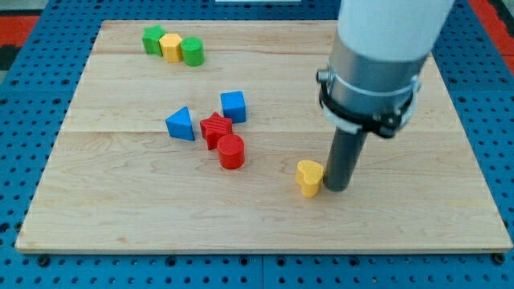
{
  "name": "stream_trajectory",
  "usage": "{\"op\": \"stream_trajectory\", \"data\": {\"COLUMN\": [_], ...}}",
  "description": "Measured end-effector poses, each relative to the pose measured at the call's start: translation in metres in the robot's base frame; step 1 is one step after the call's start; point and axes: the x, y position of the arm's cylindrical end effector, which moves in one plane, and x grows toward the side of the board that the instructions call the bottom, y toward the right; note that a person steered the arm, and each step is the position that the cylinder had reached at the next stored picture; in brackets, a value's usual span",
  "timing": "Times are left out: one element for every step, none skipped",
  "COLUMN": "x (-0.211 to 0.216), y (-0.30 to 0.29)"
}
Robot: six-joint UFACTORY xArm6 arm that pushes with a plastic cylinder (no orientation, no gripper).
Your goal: Place the yellow heart parallel right to the red circle
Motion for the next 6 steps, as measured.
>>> {"op": "stream_trajectory", "data": {"x": [0.043, 0.089, 0.044, 0.019, -0.014, -0.021], "y": [0.009, -0.024, -0.033, -0.051, -0.052, -0.035]}}
